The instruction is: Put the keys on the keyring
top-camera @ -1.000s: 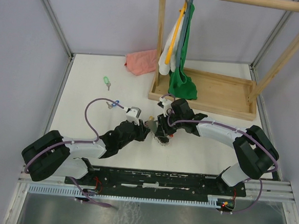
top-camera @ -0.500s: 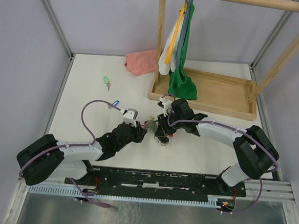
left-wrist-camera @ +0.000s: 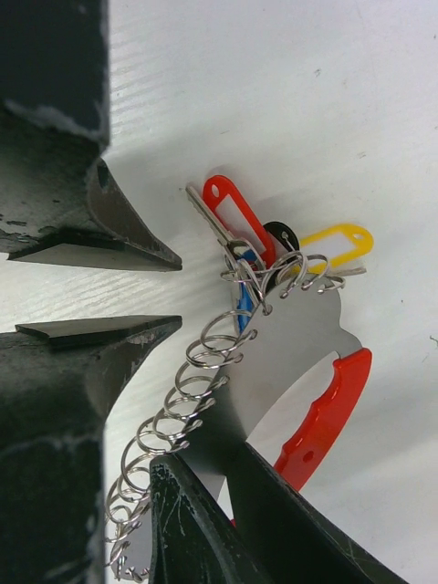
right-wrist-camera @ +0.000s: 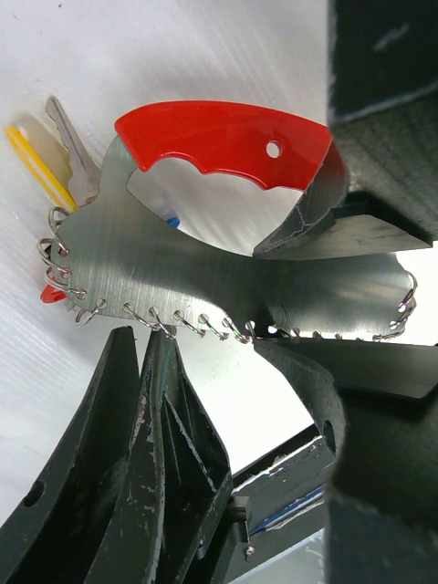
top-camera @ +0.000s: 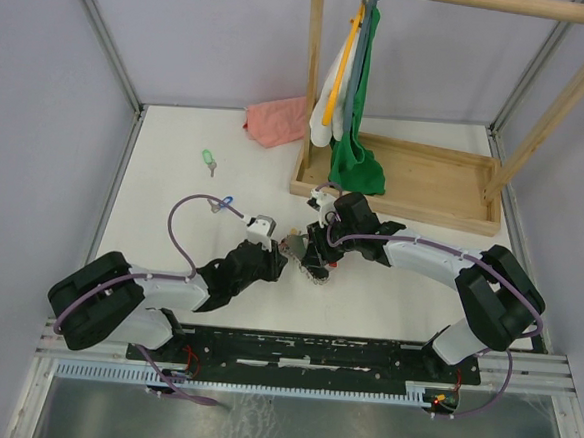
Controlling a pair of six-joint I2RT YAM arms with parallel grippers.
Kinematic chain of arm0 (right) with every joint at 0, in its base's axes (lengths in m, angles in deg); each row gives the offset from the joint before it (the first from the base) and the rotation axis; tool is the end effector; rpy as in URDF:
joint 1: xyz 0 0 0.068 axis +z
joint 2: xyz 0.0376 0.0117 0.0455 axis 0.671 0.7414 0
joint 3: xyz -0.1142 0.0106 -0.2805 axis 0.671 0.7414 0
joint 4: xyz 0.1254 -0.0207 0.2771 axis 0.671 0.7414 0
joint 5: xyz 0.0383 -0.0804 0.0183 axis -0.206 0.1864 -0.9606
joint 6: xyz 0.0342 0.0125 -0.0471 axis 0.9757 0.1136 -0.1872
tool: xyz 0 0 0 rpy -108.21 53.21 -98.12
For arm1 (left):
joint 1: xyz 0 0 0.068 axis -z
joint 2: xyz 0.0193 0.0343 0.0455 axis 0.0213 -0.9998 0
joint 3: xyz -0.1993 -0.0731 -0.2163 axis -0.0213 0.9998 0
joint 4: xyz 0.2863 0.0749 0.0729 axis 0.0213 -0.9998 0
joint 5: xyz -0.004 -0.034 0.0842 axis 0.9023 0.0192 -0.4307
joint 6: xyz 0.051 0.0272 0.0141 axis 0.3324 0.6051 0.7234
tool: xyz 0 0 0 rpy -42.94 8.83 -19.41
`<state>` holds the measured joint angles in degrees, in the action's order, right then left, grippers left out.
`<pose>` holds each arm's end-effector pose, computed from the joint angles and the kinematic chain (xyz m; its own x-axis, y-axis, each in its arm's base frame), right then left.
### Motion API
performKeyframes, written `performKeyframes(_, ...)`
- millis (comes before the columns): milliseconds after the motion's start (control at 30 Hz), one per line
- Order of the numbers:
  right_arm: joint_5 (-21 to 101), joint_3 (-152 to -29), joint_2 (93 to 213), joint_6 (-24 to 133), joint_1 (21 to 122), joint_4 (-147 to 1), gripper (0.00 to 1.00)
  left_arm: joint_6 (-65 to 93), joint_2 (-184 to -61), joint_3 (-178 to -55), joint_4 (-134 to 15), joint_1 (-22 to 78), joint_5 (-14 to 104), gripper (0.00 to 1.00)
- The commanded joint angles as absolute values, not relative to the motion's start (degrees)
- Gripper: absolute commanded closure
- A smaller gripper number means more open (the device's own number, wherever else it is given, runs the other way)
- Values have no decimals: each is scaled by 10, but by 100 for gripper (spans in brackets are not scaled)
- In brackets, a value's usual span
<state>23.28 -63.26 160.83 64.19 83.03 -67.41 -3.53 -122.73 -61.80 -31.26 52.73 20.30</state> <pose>0.2557 0.2452 0.1839 -0.7571 -0.3085 -0.5759 -0.6200 0.6172 0.4845 0.1669 -0.1902 0.1295 -0.5433 -0.0704 -0.8366 0.3775 0.8696 -0.3183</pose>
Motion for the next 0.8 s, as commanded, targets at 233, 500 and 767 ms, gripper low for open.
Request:
performKeyframes(233,216,-645,1588,648,834,-715,91,-3,-1237,-642,-249,539,190,67)
performKeyframes(500,213,-644,1586,649,834,-717,91,4,-1241,-647,-244,542,178,66)
performKeyframes(767,207,-644,1587,650,834,-719,90,23,-1249,-657,-250,544,154,68)
